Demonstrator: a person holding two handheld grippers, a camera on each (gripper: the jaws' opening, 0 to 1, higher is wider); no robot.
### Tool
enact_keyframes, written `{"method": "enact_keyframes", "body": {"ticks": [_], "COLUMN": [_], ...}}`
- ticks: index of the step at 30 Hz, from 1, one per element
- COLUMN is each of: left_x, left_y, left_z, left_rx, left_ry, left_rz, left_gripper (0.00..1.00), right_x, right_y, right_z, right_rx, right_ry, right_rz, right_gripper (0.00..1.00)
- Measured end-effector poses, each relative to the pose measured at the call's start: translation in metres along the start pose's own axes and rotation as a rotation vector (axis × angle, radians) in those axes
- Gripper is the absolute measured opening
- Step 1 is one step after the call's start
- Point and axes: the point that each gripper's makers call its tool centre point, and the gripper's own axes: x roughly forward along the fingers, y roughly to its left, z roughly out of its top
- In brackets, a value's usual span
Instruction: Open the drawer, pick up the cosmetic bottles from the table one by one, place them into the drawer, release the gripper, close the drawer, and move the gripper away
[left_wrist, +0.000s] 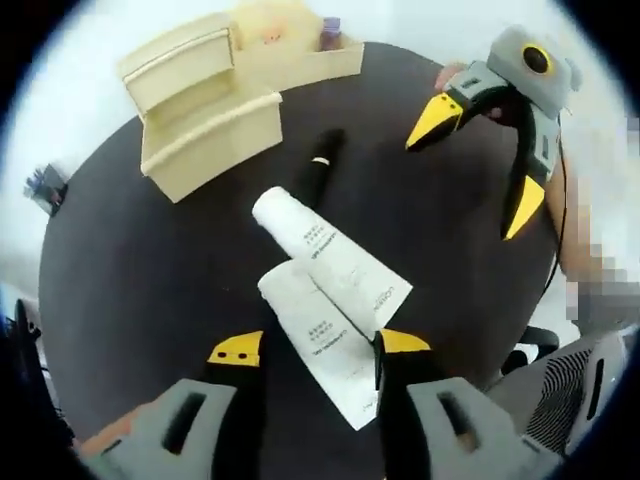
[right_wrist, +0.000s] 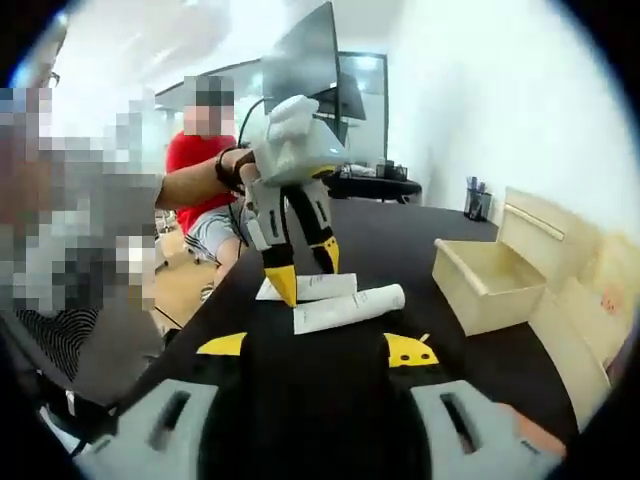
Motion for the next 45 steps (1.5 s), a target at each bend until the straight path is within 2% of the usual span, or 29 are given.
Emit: {"method": "enact_keyframes", "body": {"ticks": [5,7,10,12,13,14,17,22,26,29,32,33,37,38,39,41,42,45], "left_x": [0.0,-0.001,-0.001,-0.004,-0.007,-0.008,-0.014,-0.016,-0.015,-0.018,-0.017,-0.016,-0.01,-0.011,-0.011,-0.013,-0.014,-0.013], "left_y": [0.002,0.003,0.002,0.007,0.014,0.015,0.022,0.023,0.023,0.036,0.036,0.035,0.032,0.033,0.032,0.035,0.039,0.035], "left_z": [0.001,-0.001,-0.004,-0.005,-0.007,-0.007,-0.014,-0.019,-0.017,-0.012,-0.006,-0.004,-0.001,0.0,0.003,0.006,0.011,0.008], "left_rx": [-0.025,-0.031,-0.027,-0.01,0.012,0.017,0.058,0.08,0.13,0.135,0.107,0.075,0.093,0.072,0.109,0.078,0.11,0.092], "left_ry": [-0.002,0.008,0.012,0.034,0.057,0.062,0.101,0.127,0.103,0.106,0.082,0.081,0.092,0.103,0.088,0.084,0.061,0.059], "left_rz": [0.0,0.007,0.016,0.033,0.062,0.067,0.13,0.144,0.137,0.155,0.125,0.108,0.089,0.088,0.089,0.107,0.128,0.131], "left_gripper": [0.39,0.3,0.28,0.27,0.26,0.25,0.22,0.22,0.23,0.31,0.36,0.35,0.33,0.33,0.32,0.32,0.31,0.28], "right_x": [0.002,0.002,0.001,0.001,0.0,0.0,-0.002,-0.004,-0.003,-0.001,0.0,0.0,0.001,0.001,0.001,0.002,0.003,0.002], "right_y": [0.003,0.003,0.001,0.0,-0.001,-0.002,-0.006,-0.011,-0.01,-0.008,-0.006,-0.006,-0.006,-0.007,-0.007,-0.005,-0.004,-0.006], "right_z": [-0.002,-0.002,-0.002,-0.002,-0.001,-0.001,0.0,0.0,-0.002,-0.003,-0.003,-0.003,-0.005,-0.007,-0.008,-0.009,-0.009,-0.009], "right_rx": [0.001,0.002,0.001,0.0,0.0,0.001,0.0,0.0,-0.001,-0.003,0.002,0.002,0.005,0.004,0.003,0.003,0.002,0.0], "right_ry": [-0.001,0.0,0.002,0.001,0.001,0.001,0.002,0.007,0.014,0.019,0.016,0.016,0.023,0.028,0.034,0.039,0.04,0.041], "right_rz": [-0.003,-0.002,-0.003,-0.002,-0.002,-0.003,-0.005,-0.005,-0.007,-0.007,-0.002,-0.002,-0.004,-0.004,-0.003,0.0,0.001,-0.004], "right_gripper": [0.46,0.46,0.45,0.45,0.45,0.45,0.45,0.45,0.44,0.44,0.44,0.44,0.43,0.43,0.43,0.43,0.43,0.43]}}
